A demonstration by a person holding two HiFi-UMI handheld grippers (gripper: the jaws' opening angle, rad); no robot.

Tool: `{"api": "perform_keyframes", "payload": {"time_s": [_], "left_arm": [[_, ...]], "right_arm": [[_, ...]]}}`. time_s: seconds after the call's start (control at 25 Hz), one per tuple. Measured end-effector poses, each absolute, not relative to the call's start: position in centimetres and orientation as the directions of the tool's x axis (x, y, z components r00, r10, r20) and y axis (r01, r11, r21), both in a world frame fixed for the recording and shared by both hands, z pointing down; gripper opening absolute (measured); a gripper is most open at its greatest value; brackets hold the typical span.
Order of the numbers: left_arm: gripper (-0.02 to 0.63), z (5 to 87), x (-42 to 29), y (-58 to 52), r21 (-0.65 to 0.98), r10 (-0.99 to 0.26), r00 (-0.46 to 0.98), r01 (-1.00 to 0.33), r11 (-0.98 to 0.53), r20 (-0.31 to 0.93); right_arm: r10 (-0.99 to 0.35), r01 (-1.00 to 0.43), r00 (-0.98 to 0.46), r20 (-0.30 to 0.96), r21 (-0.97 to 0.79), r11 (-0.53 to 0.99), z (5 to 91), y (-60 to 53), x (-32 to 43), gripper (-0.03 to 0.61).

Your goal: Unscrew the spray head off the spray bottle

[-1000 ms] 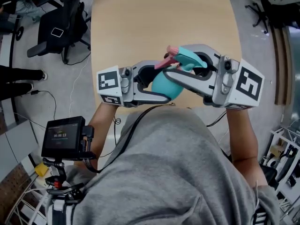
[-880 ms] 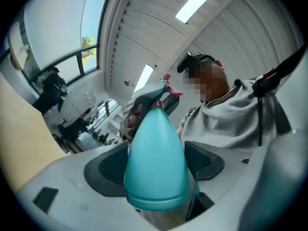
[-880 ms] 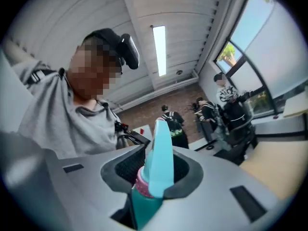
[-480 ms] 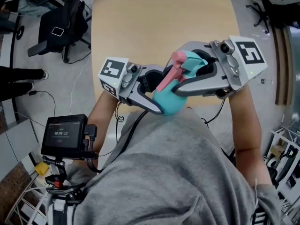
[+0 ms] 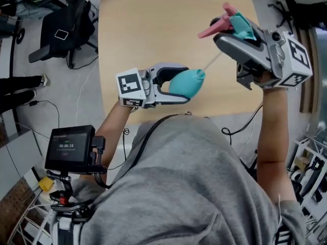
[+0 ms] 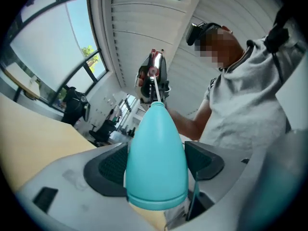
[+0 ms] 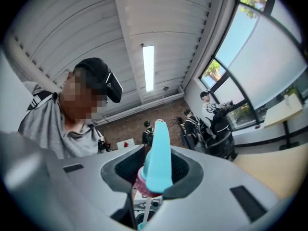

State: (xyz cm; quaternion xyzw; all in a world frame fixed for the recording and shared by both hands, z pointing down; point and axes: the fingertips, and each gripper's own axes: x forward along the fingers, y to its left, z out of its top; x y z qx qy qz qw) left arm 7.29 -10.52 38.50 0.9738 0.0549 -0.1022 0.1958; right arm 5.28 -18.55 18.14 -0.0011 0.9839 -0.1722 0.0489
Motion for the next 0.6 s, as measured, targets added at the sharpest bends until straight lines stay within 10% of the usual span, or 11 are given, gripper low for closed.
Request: {"api": "perform_keyframes", "payload": {"time_s": [0.32, 0.6], "left_arm": [[0.370, 50.1, 6.6, -15.2, 0.269, -0.283, 0.950, -0.309, -0.912, 0.133], [0.370, 58.8, 5.2, -17.5, 0.289, -0.450, 0.843, -0.528, -0.799, 0.295]], "right_arm": [[-0.330, -0.330, -0.942, 0.060, -0.346, 0.878, 20.8, -24.4, 9.9, 0.106], [-0.297, -0.470, -0.879, 0.374, -0.565, 0.679, 37.6, -25.8, 12.2, 0.106]]}}
